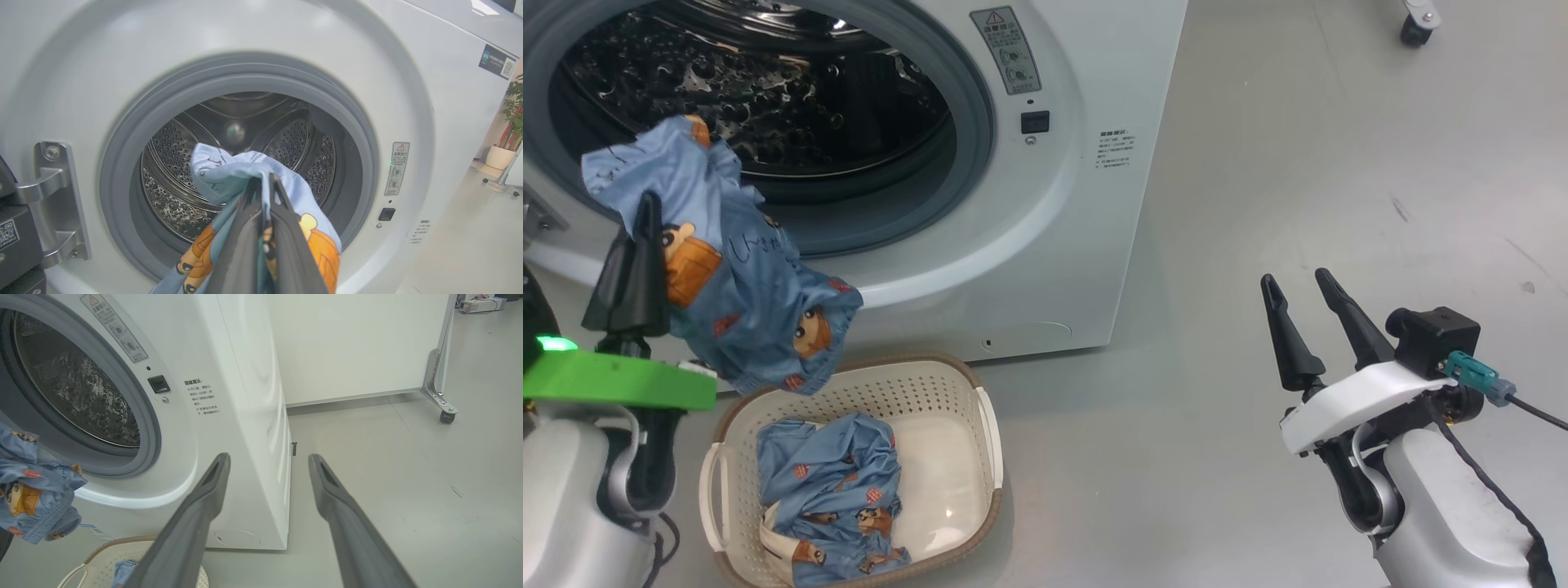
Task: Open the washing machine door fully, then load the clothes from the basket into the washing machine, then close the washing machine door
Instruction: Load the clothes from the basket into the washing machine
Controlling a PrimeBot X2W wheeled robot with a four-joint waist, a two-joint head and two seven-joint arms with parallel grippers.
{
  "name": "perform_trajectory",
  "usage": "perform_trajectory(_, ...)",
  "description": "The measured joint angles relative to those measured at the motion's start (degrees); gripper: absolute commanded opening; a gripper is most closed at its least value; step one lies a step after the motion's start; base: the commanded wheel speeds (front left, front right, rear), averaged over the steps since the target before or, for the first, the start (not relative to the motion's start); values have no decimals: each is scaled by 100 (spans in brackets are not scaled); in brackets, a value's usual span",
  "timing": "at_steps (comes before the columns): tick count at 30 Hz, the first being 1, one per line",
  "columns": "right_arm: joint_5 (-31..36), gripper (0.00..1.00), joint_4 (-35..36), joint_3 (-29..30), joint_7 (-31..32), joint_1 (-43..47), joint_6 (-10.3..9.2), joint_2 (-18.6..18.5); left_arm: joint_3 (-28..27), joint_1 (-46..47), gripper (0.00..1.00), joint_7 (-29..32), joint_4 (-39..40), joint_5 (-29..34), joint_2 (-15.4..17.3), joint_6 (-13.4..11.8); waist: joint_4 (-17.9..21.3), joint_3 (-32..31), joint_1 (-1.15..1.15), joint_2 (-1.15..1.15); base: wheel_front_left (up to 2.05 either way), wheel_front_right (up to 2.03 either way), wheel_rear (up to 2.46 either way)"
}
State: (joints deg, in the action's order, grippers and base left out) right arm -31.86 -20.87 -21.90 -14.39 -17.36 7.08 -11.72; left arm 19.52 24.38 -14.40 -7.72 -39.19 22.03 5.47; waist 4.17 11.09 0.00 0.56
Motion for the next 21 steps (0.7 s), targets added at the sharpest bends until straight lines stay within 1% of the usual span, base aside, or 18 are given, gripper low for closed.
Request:
perform_trajectory(7,3,100,75,-114,0,-195,0,114,-67,670,0,16,-168,-10,1,45,218,285,0,0,0,0,0)
perform_trajectory(10,8,100,86,-132,0,-203,0,143,-92,814,0,27,-260,-40,0,46,285,382,0,0,0,0,0)
perform_trajectory(15,41,100,136,-172,0,-314,0,265,-147,1182,0,162,-576,-103,10,49,452,657,0,0,0,0,0)
perform_trajectory(18,63,100,166,-210,0,-371,0,334,-140,1352,0,294,-817,-103,86,58,561,840,0,0,0,0,0)
perform_trajectory(21,71,100,218,-218,0,-444,0,433,-77,1510,0,450,-1025,-55,288,96,678,1025,0,0,0,0,0)
